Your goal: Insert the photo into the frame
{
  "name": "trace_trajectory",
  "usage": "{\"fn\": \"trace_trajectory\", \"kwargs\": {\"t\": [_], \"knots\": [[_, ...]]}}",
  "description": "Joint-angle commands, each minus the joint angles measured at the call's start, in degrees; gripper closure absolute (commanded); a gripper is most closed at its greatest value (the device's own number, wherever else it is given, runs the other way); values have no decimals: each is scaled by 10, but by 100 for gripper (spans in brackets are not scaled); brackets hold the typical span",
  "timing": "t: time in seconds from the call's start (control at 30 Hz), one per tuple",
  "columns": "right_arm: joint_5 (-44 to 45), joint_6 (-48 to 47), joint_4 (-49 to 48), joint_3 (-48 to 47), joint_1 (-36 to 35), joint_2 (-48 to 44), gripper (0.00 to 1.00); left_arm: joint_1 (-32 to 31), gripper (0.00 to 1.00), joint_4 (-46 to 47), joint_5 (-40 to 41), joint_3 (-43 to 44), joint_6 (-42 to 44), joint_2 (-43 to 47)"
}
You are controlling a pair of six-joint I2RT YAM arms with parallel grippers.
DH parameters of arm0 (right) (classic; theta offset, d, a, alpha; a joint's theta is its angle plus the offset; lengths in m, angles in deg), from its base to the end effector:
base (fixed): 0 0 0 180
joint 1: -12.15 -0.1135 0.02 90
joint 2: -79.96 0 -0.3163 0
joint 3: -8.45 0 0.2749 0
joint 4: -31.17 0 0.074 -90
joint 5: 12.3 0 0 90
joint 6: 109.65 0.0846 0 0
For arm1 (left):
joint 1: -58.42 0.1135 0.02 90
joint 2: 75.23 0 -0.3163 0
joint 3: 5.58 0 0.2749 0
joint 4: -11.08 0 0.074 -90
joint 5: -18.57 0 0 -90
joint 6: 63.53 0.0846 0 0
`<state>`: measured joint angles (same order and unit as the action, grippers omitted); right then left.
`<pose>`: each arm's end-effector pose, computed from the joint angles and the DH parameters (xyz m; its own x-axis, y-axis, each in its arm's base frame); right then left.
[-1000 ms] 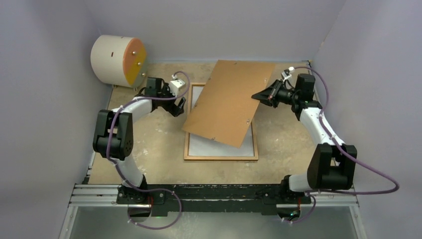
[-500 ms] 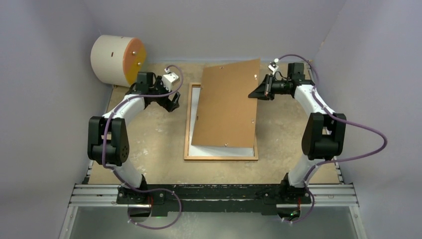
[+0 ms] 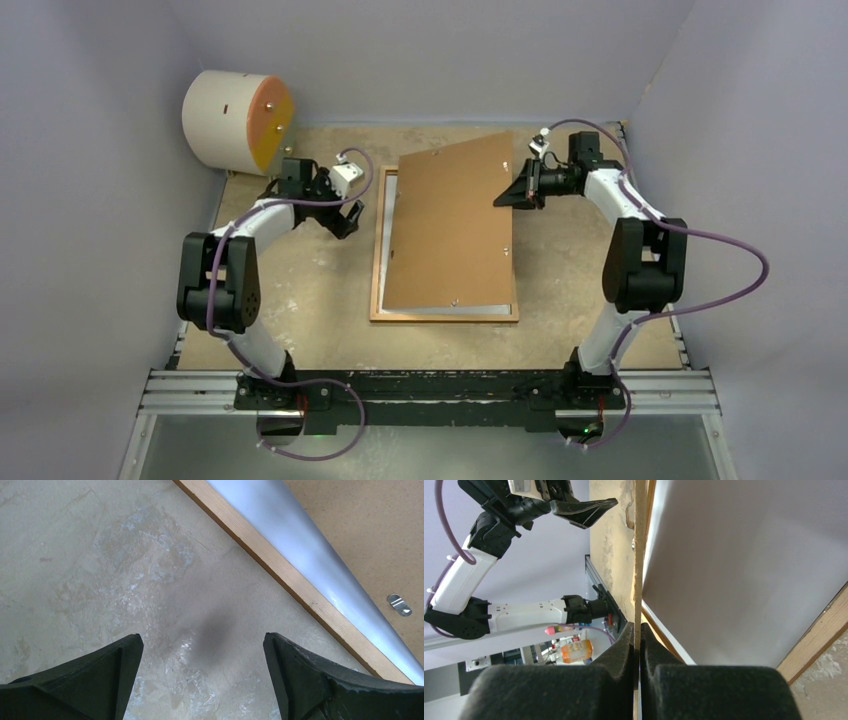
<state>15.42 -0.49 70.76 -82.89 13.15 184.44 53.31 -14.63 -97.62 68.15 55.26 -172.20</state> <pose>0.4367 0.0673 0.2671 -0.9248 0.1688 -0.3408 -0.2375 0.4436 0.8642 0.4045 -0.0737 0.2059 -0.4808 0.4769 -0.7358 0.6848 0.7283 0.0246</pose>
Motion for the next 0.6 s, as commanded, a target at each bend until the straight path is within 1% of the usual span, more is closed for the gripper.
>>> {"fn": "trace_trajectory", "kwargs": {"t": [0.0,0.3,0.37,0.57], "knots": [[-50,-11,15,-26,-4,4,100,-19,2,32,18,-13,20,-15],[-40,-17,32,-33,-6,26,100,-48,4,49,32,-25,22,-32],[-30,-25,40,-34,-26,29,100,-55,4,53,35,-27,22,-38],[-16,-46,63,-50,-42,57,100,-79,5,64,48,-29,19,-51]]}}
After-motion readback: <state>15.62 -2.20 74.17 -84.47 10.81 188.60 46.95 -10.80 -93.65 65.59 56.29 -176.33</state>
